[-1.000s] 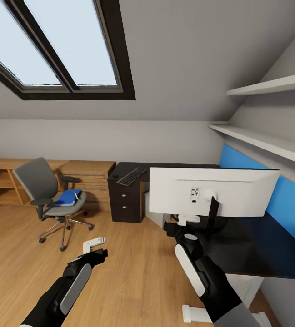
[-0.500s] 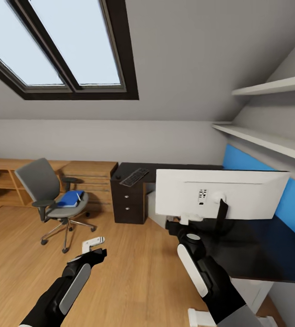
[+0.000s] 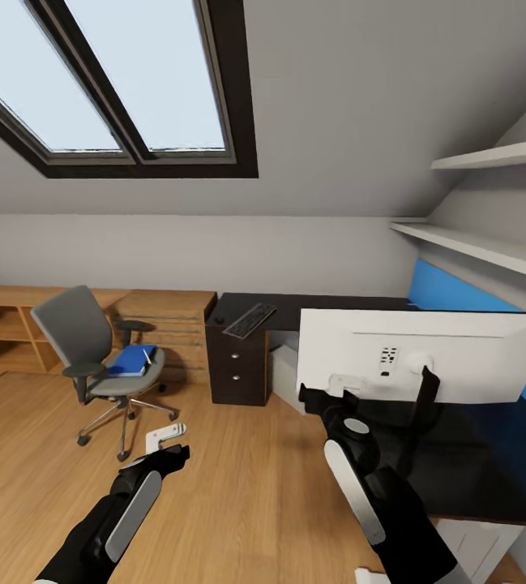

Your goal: In the bedroom, organize the workspace by keeping the computer under the desk, ensuring the monitor is on the desk, placing the keyboard on the desk next to the monitor, placing the mouse on the desk next to the keyboard, moving the folder from the swivel chair onto the desk next to the mouse, stacking the notebook on top of the folder with the pen on top of the notebook, and positioning the swivel chair next to the desk.

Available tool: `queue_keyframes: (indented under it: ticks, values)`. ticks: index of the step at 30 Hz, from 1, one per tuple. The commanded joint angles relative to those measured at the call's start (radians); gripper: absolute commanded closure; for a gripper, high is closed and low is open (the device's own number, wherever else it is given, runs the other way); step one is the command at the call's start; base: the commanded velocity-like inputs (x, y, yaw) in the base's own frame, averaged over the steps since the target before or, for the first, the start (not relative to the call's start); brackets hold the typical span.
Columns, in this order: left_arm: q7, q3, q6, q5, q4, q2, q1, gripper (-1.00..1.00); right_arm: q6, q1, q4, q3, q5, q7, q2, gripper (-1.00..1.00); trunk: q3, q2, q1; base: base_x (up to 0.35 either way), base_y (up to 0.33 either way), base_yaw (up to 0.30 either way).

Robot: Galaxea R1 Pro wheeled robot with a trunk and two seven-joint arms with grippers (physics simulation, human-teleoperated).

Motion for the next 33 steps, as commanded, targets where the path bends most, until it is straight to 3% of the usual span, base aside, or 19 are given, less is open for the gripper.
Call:
queue_keyframes:
  ticks: [1,8,12,13,20,24,26,29,33]
  values:
    - [0.010,-0.004,0.001,0.010,-0.001,0.001,-0.001,-1.00,0.003,0.001,-0.012,0.002,-0.008,-0.010,0.001,-1.00,-0.002,-0.002,0.001,0.020,0.019,0.000]
    - [0.008,-0.005,0.002,0.009,-0.001,0.001,-0.001,-1.00,0.012,-0.005,-0.059,-0.001,-0.003,-0.020,0.004,-1.00,-0.002,-0.002,0.001,0.007,0.006,0.000]
    - [0.009,-0.006,0.002,0.010,-0.001,0.000,-0.001,-1.00,0.023,-0.067,-0.064,0.000,0.013,-0.074,0.006,-1.00,-0.002,-0.002,0.001,0.001,0.001,0.000]
    - [0.010,-0.007,0.002,0.010,-0.001,-0.001,-0.001,-1.00,0.042,-0.111,-0.069,0.003,0.030,-0.111,0.011,-1.00,-0.002,-0.002,0.001,0.000,0.000,0.000]
    - [0.010,-0.008,0.002,0.010,-0.001,-0.004,-0.001,-1.00,0.150,-0.215,-0.082,0.006,0.101,-0.161,0.062,-1.00,-0.002,-0.002,0.001,0.000,0.000,0.000]
    - [0.011,-0.008,0.002,0.010,-0.001,-0.005,-0.001,-1.00,0.195,-0.326,-0.012,0.001,0.125,-0.166,0.089,-1.00,-0.002,-0.002,0.001,0.000,0.000,0.000]
    - [0.012,-0.009,-0.001,0.006,-0.001,-0.005,-0.001,-1.00,0.207,-0.498,0.161,-0.021,0.131,-0.166,0.096,-1.00,-0.002,-0.002,0.001,0.000,0.000,0.000]
    - [0.012,-0.010,-0.002,0.006,-0.001,-0.005,-0.001,-1.00,0.210,-0.616,0.273,-0.050,0.132,-0.164,0.096,-1.00,-0.002,-0.002,0.001,0.000,0.000,0.000]
    - [0.015,-0.011,-0.005,0.002,-0.001,-0.006,-0.001,-1.00,0.213,-0.723,0.377,-0.101,0.125,-0.151,0.095,-1.00,-0.002,-0.002,0.001,0.000,0.000,0.000]
